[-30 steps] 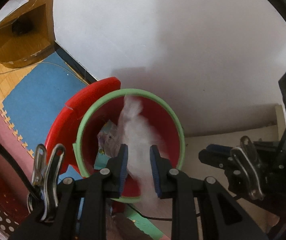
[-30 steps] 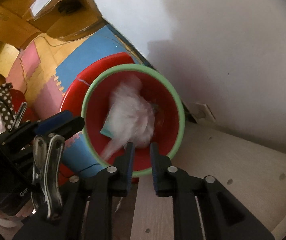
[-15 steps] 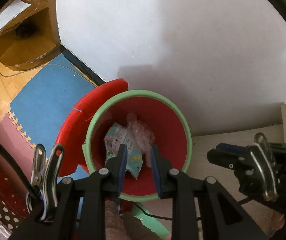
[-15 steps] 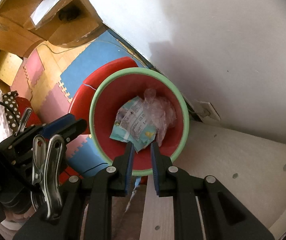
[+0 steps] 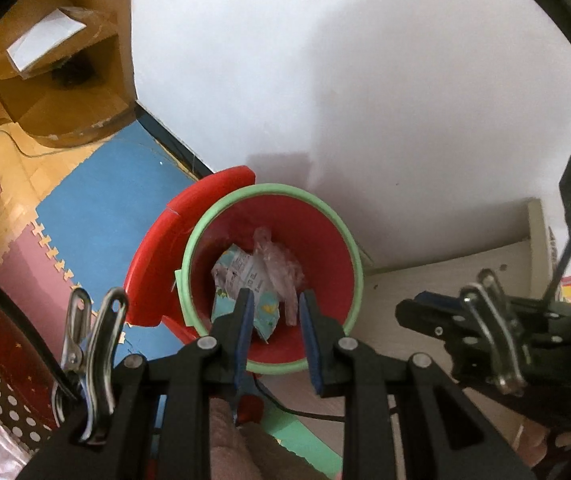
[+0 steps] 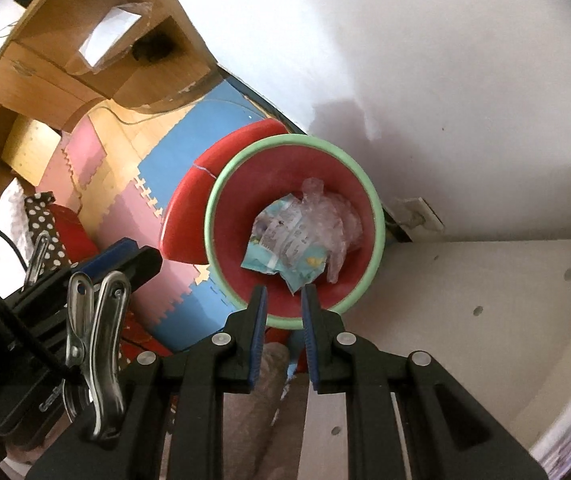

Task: Collect trash
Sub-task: 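Raise both open grippers away from the red bucket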

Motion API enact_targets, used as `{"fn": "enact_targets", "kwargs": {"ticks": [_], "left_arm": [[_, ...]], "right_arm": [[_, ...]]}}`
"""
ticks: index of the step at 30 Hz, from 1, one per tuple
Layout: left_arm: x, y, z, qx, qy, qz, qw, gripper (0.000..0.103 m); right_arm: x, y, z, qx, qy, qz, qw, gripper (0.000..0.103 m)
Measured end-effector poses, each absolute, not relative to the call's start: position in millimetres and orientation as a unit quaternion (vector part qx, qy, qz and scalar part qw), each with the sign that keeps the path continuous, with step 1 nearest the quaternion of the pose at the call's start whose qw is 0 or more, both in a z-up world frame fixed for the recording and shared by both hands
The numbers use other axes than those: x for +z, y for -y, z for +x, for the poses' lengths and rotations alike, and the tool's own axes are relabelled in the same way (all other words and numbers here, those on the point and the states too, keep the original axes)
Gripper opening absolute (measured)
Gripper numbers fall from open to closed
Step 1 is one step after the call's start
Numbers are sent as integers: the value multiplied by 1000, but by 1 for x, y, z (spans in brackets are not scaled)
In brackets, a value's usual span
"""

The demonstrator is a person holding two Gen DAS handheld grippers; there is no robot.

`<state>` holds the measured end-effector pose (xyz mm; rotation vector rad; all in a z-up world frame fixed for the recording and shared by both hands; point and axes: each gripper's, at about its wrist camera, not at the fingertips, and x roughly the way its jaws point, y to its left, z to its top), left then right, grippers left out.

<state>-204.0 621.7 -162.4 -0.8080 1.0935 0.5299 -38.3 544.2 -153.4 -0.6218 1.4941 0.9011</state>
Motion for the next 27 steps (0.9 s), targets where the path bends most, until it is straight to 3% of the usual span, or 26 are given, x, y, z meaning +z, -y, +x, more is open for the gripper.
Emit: {"fn": "enact_targets", "kwargs": {"ticks": [27], "left_arm": [[-34,-516,-301,354,-412,-369,754,23]], "right_arm": [[-46,-466,-120,514,-519,-269,628,18]]}}
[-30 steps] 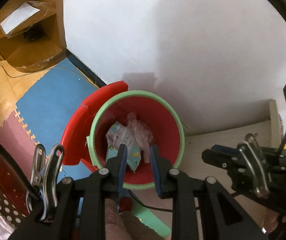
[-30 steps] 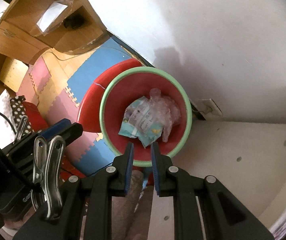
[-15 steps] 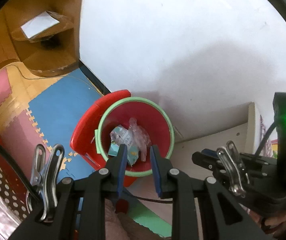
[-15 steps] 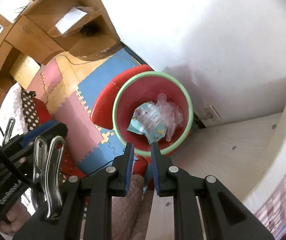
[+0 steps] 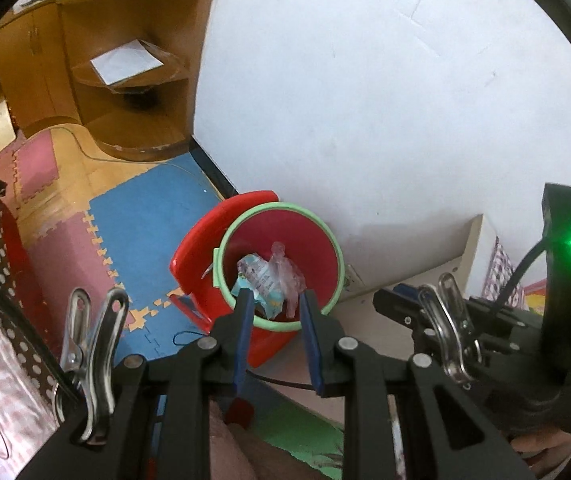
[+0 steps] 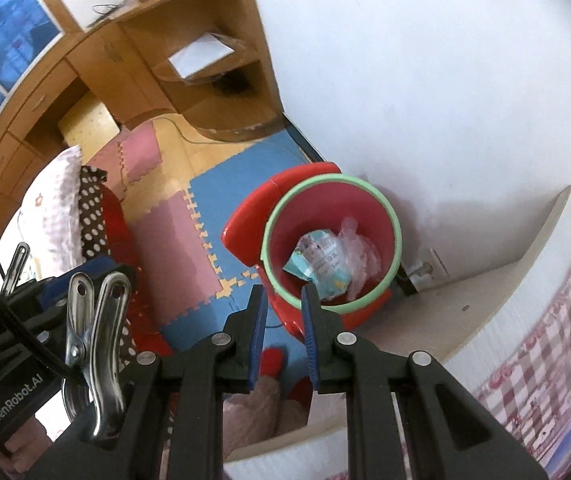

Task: Collect trash
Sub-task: 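Raise both open grippers away from the red bucket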

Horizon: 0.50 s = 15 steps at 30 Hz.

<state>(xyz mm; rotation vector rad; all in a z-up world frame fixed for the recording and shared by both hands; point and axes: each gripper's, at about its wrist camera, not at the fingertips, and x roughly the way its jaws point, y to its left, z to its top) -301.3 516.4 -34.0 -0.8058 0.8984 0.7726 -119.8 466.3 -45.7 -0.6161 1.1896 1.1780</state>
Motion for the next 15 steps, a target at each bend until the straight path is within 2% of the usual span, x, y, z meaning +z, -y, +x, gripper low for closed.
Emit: {"fn": "enact_targets", "kwargs": {"ticks": [15], "left_arm": [[12,-458,-343,362,-402,-348,766,23]], "right_arm": [[8,-384,-163,534,-486,-231,652,19]]}}
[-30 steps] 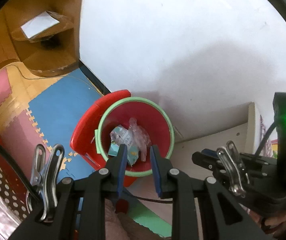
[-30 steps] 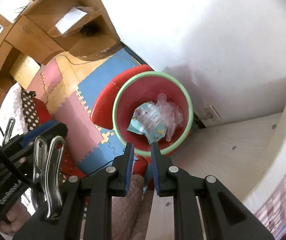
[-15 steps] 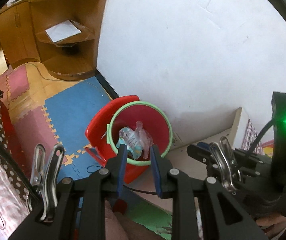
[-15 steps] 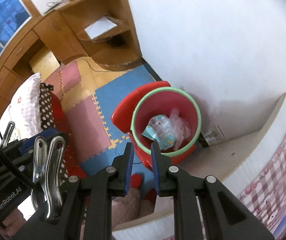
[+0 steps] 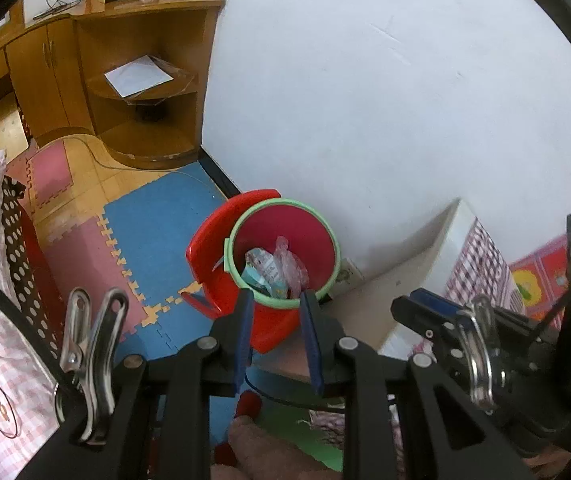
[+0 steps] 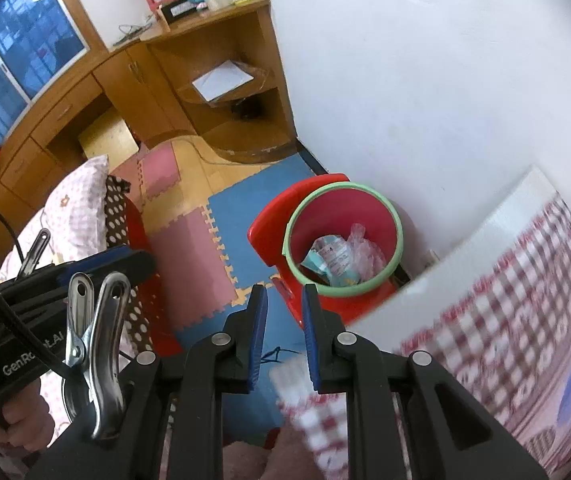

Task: Collect trash
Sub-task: 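Raise both open grippers away from the red bucket, then move both grippers over the trash pile on the bed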

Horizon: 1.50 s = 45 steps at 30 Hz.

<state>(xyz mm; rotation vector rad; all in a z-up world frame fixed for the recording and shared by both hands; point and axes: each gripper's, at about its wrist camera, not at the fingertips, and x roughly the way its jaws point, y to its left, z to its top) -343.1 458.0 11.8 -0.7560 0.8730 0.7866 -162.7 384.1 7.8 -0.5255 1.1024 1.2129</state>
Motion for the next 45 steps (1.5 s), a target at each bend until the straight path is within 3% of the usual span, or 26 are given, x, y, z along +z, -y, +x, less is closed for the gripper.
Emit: {"fn": "enact_targets", "kwargs": {"ticks": [20,37,40,45], "left_arm": [[43,-328,-355,285,-430,-287,807,23],[58,-200,-246,174,-474,-211,837,23],[54,-171,-223,148,-484,-203,838,23],[41,-126,-191,114,-499,-194,837,23]], "right_arm": [[43,-210,-197,466,-497,-145,717,19],[43,-27,-140,364,-515,-53,775,20],[44,4,-126,345,-513,-47,785,28],[38,61,-103,304,-523,-34,796,28]]}}
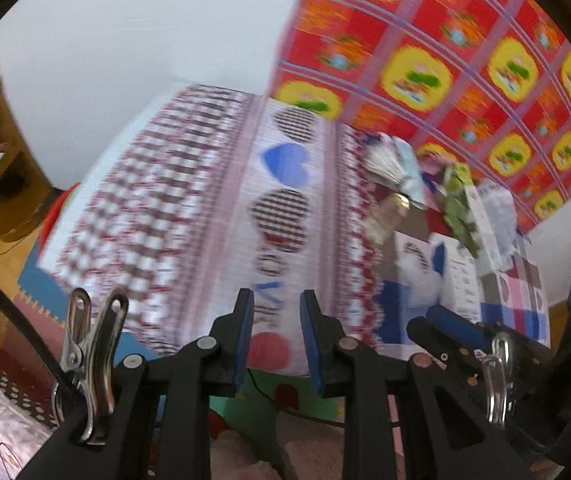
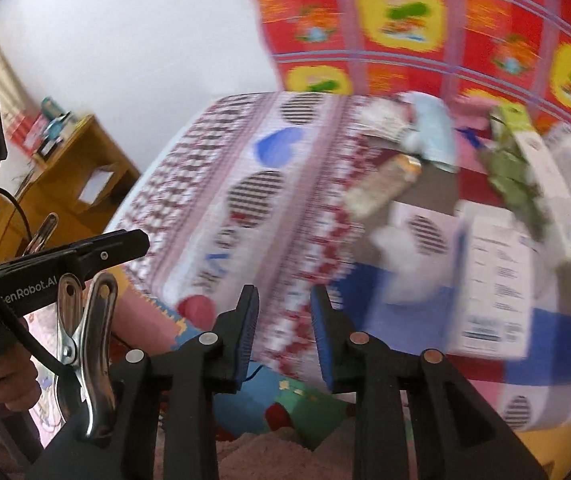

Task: Collect trash
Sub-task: 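Move both grippers over the trash pile on the bed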

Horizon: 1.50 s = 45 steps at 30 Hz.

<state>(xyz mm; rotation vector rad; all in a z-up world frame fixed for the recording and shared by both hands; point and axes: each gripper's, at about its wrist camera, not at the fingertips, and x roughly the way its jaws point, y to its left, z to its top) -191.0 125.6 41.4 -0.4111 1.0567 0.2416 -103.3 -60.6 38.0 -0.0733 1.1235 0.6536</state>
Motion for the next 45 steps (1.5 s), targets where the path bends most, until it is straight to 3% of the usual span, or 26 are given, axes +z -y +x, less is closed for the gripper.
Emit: {"fn": "enact_targets", "kwargs": {"ticks": [7,15,23,38,40,42,45], "left_arm": [[25,-64,-144,72,-515,-192,832,25],[4,-10,-96,44,-531,-199,823,40],[-30,19,-61,62,-560,-183,805,54],[-67,41,-38,91,-583,-160,792,54],[-66,44,-38,93,-581,-149,795,51],[-65,46,-39,88,-577,-144,799,29],[-65,44,-42,80,-577,-156,798,18]], "right_arm": [[30,131,-78,256,-533,-20,807,28],[20,181,-58,231,-547,-13,804,30],[7,211,-43,219,-560,-9,799,40],[-10,218,-29,237,-577,-12,782,58],[-11,218,-29,237,-578,-12,781,62],[-13,217,-29,236,-581,-11,779,63],[-16,214,-29,238,-584,-8,776,64]]}}
